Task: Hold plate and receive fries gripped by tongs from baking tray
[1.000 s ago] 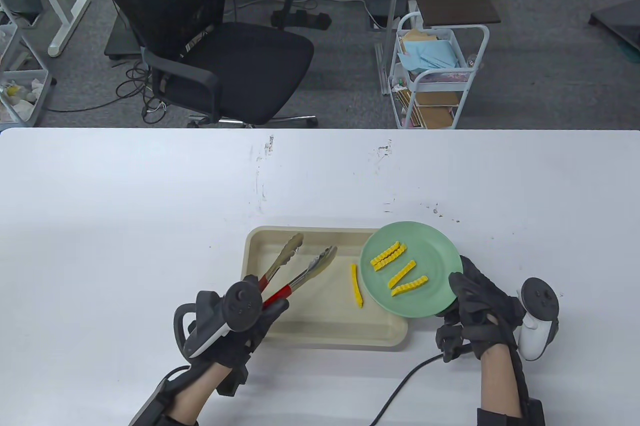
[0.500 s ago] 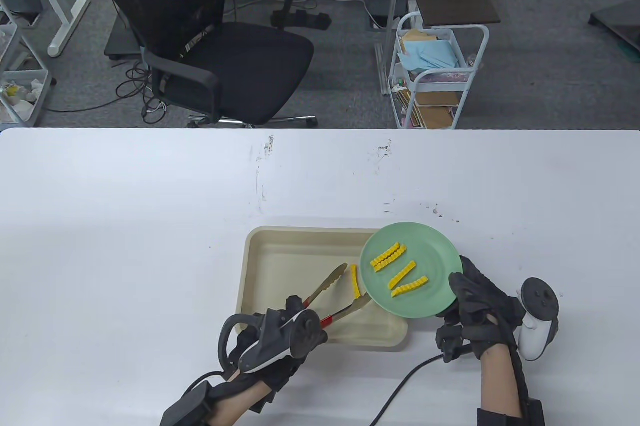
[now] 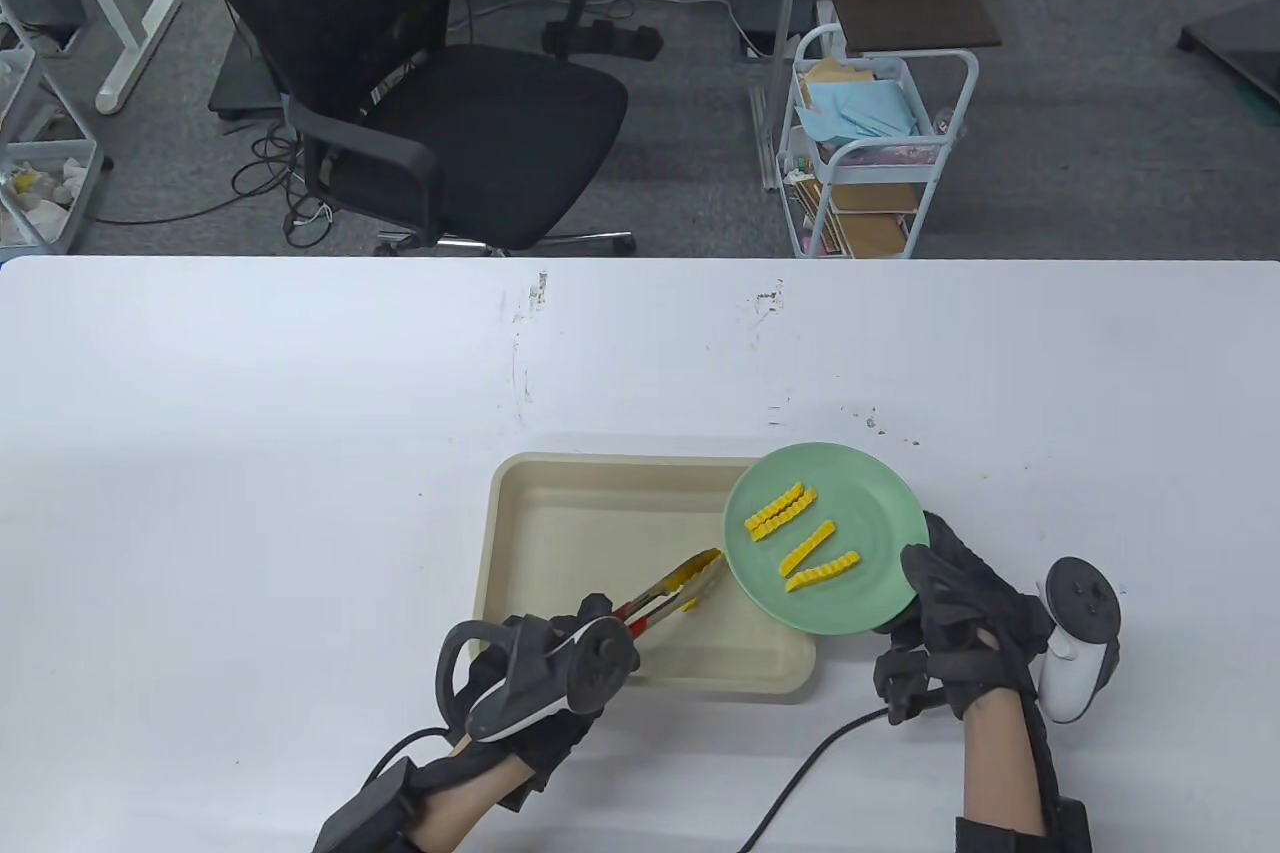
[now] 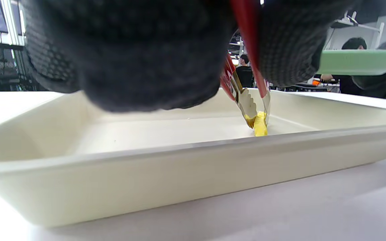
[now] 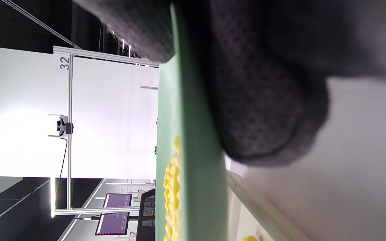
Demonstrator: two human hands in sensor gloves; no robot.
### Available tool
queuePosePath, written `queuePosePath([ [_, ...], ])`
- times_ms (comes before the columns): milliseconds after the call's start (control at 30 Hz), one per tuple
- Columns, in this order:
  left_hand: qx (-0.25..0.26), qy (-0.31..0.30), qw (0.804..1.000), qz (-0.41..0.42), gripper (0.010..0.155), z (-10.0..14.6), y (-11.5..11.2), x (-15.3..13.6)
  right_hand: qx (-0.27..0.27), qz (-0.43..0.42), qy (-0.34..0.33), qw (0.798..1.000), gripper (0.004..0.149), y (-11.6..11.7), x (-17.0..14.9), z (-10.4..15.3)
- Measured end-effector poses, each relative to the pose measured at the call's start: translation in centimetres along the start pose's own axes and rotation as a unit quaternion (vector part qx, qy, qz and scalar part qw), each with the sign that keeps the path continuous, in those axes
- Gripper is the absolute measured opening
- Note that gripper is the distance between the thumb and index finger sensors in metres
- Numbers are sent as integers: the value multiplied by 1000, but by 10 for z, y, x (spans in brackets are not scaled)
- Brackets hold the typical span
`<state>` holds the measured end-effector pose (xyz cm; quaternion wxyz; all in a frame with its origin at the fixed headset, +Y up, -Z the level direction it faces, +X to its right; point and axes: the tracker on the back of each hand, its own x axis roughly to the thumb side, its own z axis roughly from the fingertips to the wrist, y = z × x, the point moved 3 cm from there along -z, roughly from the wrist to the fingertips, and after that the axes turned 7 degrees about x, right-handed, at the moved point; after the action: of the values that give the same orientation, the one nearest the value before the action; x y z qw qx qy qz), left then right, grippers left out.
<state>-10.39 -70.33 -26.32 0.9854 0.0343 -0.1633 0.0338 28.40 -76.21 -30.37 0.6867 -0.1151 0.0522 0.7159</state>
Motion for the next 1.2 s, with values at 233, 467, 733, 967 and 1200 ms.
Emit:
queuePosePath([
  [233,26,43,998,31,64,-2,13,-42,-3,-5,1,1000,55,-1,0,1],
  [467,98,66,988,99,64,-1,43,-61,-3,-4,2,1000,55,-1,-1,1],
  [733,87,5,978,189,63,-3,45,-24,11,0,4,1000,55,4,-2,0],
  [967,68,-26,987,141,63,-12,34,7,26,7,-1,1000,55,14,1,0],
  [1200,52,-34,993,105,64,-15,30,15,31,8,6,999,55,15,-3,-2],
])
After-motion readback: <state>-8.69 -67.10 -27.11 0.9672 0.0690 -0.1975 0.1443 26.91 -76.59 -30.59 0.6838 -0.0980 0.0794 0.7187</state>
